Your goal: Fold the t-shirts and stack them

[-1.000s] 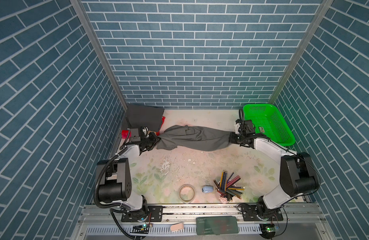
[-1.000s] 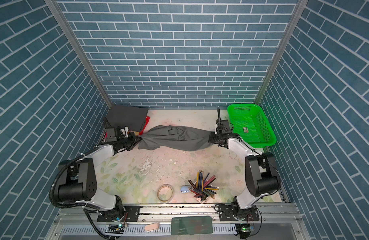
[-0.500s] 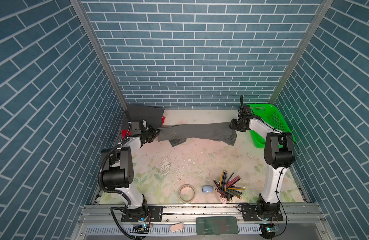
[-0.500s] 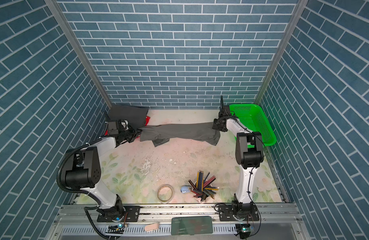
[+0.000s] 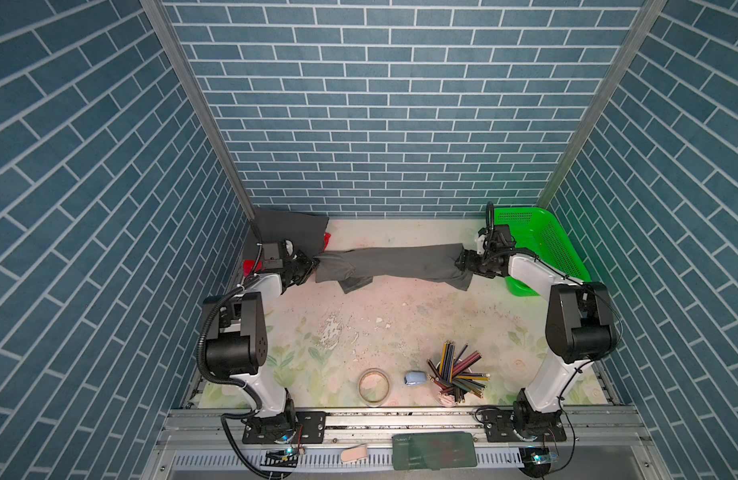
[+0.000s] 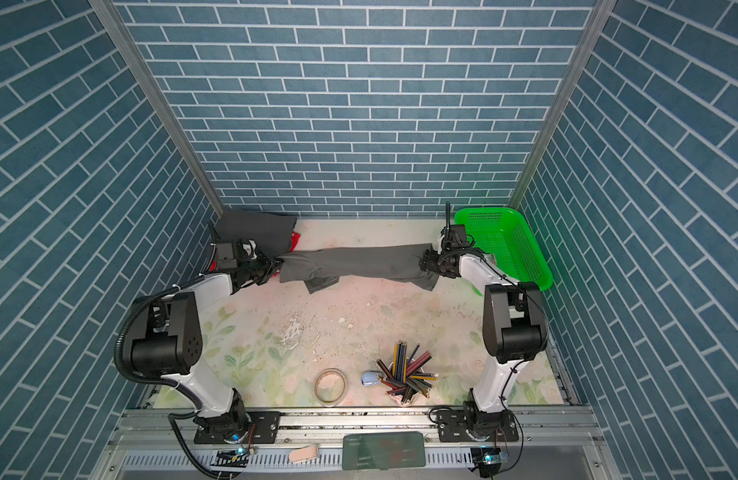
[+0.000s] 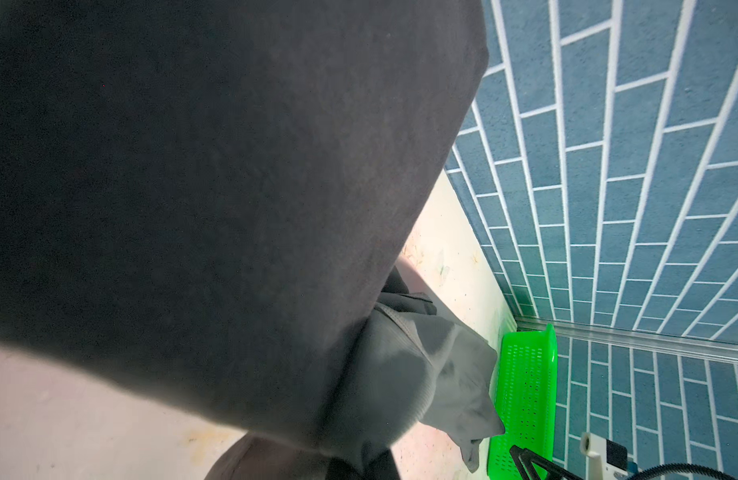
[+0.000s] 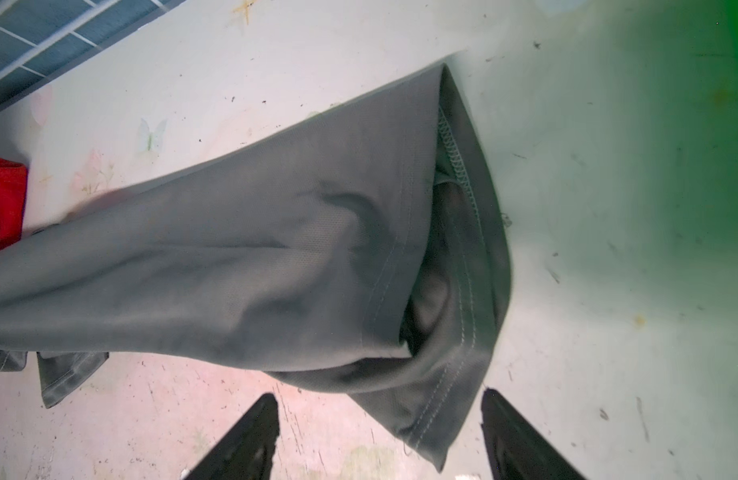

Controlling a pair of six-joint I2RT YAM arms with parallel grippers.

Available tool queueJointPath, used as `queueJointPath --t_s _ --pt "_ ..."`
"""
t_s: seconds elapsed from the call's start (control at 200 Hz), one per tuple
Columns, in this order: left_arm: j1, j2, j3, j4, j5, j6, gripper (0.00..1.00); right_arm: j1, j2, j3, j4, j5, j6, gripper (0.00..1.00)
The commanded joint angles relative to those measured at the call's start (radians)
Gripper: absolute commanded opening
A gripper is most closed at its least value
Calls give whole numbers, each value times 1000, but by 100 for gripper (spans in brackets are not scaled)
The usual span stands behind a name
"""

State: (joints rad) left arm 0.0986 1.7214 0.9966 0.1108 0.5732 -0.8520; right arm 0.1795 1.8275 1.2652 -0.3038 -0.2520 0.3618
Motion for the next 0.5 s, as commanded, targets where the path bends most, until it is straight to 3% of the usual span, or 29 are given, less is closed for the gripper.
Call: queueJointPath --t_s 0.0,0.115,0.275,0.415,0.49 --pt "-1 2 15 12 -2 5 0 9 91 70 40 -44 2 74" --pt "-2 -10 5 12 2 4 0 10 179 166 29 -22 6 60" --pt "-2 -18 3 1 10 16 0 22 228 258 13 -30 17 17" --pt "14 -12 18 -9 3 22 0 23 225 331 1 5 36 1" --pt "25 2 30 -17 6 16 0 13 262 408 -48 12 45 0"
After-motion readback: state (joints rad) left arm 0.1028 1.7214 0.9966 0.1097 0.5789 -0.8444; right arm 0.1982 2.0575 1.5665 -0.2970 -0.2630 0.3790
